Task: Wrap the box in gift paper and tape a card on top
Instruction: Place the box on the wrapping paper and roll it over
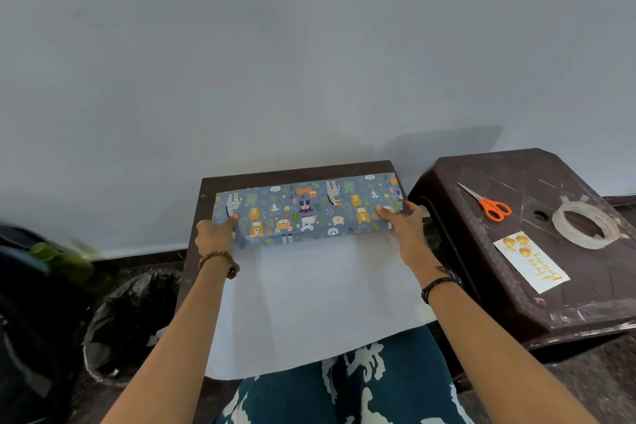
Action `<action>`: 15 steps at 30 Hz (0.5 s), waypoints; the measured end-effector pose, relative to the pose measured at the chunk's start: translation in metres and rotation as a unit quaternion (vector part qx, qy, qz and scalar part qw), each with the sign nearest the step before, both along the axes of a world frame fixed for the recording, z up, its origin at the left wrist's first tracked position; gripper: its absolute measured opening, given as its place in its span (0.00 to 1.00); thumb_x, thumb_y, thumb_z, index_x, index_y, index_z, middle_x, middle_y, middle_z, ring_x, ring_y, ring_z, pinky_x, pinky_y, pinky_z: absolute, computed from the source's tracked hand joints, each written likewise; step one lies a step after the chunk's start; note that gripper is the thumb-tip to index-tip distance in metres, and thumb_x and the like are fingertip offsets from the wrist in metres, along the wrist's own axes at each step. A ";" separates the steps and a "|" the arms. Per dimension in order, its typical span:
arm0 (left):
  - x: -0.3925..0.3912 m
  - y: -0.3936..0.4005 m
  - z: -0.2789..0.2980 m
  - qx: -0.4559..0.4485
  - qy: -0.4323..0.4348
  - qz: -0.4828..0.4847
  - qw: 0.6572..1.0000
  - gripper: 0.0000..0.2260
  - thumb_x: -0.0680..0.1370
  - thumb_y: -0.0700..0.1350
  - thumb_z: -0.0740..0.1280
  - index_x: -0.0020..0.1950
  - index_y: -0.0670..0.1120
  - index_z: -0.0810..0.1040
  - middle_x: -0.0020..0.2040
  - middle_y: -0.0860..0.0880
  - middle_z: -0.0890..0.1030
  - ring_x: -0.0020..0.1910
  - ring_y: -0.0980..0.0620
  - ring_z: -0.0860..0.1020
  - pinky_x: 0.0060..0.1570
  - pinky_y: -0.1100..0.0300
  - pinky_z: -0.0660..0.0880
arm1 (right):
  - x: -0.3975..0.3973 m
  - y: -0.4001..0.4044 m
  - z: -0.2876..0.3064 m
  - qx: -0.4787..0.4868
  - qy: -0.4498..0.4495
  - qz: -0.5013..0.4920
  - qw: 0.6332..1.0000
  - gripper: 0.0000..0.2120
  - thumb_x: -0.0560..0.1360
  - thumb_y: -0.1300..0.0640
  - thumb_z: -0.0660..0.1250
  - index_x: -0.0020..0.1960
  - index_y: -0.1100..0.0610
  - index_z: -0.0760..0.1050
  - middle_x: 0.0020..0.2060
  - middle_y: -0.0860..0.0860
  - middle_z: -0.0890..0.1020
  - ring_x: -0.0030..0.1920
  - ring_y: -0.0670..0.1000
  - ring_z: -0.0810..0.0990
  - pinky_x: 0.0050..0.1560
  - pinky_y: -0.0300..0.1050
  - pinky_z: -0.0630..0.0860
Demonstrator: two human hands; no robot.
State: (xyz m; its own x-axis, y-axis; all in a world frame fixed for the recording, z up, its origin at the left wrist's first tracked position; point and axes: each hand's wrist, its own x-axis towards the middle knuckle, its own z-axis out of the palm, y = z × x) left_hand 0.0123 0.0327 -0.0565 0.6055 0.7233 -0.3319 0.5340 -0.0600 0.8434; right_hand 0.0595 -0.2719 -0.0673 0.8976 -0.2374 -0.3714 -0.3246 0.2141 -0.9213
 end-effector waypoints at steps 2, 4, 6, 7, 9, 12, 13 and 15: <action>0.000 -0.006 0.003 0.100 0.005 -0.028 0.995 0.24 0.74 0.46 0.70 0.64 0.37 0.65 0.61 0.38 0.71 0.58 0.37 0.73 0.56 0.43 0.72 | -0.001 0.000 0.002 0.001 -0.003 0.001 1.000 0.32 0.69 0.64 0.73 0.67 0.59 0.60 0.48 0.49 0.76 0.51 0.50 0.76 0.53 0.45 0.73; -0.003 -0.014 0.007 0.345 0.023 -0.099 0.933 0.23 0.73 0.38 0.69 0.66 0.40 0.66 0.66 0.39 0.66 0.64 0.38 0.69 0.59 0.39 0.68 | -0.001 0.000 0.003 0.003 -0.005 0.002 1.000 0.32 0.69 0.65 0.73 0.67 0.59 0.60 0.52 0.51 0.74 0.52 0.50 0.75 0.52 0.45 0.72; -0.001 -0.023 0.008 0.540 -0.011 -0.231 0.809 0.28 0.67 0.29 0.69 0.66 0.44 0.72 0.68 0.39 0.67 0.67 0.39 0.67 0.60 0.38 0.67 | -0.001 0.000 0.003 0.000 -0.007 -0.002 1.000 0.32 0.69 0.65 0.73 0.67 0.59 0.61 0.55 0.51 0.73 0.52 0.50 0.75 0.53 0.45 0.73; 0.000 -0.029 0.009 0.579 -0.017 -0.325 0.748 0.28 0.68 0.29 0.69 0.66 0.47 0.73 0.70 0.40 0.67 0.69 0.40 0.66 0.62 0.39 0.67 | -0.001 0.000 0.004 -0.001 -0.008 -0.005 1.000 0.32 0.69 0.66 0.73 0.66 0.60 0.61 0.55 0.51 0.73 0.52 0.50 0.75 0.54 0.46 0.74; 0.002 -0.044 0.006 0.550 0.024 -0.489 0.676 0.23 0.78 0.43 0.64 0.72 0.52 0.65 0.74 0.46 0.60 0.74 0.47 0.58 0.68 0.40 0.60 | 0.000 0.000 0.004 0.002 -0.008 -0.009 1.000 0.32 0.68 0.66 0.74 0.66 0.60 0.61 0.55 0.51 0.73 0.52 0.50 0.75 0.57 0.48 0.75; -0.002 -0.055 -0.001 0.531 0.098 -0.530 0.654 0.26 0.78 0.64 0.43 0.74 0.58 0.56 0.74 0.48 0.62 0.73 0.44 0.62 0.63 0.31 0.58 | 0.002 -0.001 0.002 0.021 -0.008 -0.013 1.000 0.33 0.67 0.67 0.74 0.66 0.60 0.61 0.53 0.51 0.74 0.53 0.52 0.76 0.60 0.54 0.75; -0.006 -0.057 -0.006 0.543 0.109 -0.524 0.647 0.27 0.77 0.65 0.40 0.74 0.58 0.56 0.71 0.46 0.68 0.68 0.41 0.69 0.56 0.29 0.64 | 0.001 -0.001 0.002 0.024 -0.009 -0.013 1.000 0.33 0.67 0.67 0.74 0.66 0.60 0.61 0.51 0.50 0.75 0.53 0.52 0.76 0.60 0.54 0.74; -0.005 -0.053 -0.016 0.582 0.106 -0.506 0.628 0.26 0.78 0.62 0.49 0.75 0.58 0.51 0.65 0.45 0.75 0.61 0.41 0.76 0.48 0.30 0.70 | 0.001 -0.001 0.001 0.020 -0.008 -0.011 1.000 0.33 0.67 0.67 0.75 0.65 0.59 0.62 0.46 0.49 0.76 0.53 0.53 0.77 0.60 0.55 0.74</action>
